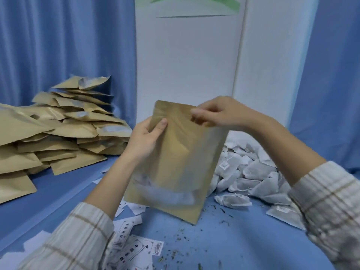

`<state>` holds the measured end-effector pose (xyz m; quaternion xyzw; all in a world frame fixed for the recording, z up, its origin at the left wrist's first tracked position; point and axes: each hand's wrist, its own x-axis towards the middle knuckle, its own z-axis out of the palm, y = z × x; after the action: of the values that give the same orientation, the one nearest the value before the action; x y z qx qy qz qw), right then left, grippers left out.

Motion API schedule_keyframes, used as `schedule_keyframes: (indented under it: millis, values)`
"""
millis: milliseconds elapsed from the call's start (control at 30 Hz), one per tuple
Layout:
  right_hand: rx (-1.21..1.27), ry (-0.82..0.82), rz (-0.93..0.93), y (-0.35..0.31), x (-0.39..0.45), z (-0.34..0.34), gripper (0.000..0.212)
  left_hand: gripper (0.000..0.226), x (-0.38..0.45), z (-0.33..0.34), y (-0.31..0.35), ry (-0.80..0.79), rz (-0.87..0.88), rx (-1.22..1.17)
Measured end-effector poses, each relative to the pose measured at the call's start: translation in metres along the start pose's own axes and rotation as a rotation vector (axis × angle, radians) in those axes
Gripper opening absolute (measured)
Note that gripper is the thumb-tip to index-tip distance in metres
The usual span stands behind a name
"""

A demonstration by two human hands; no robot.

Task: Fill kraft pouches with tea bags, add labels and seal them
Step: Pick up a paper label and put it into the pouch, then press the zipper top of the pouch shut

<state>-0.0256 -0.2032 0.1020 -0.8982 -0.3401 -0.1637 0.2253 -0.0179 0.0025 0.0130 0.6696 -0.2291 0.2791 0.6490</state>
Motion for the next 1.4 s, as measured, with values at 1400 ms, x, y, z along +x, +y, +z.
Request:
schedule_keyframes:
  millis: [1400]
  values:
    - [-0.091,-0.064,0.161,0.058,0.019,0.023,0.04,0.028,-0.002,0.054,-0.048,0.321,0.047,0.209]
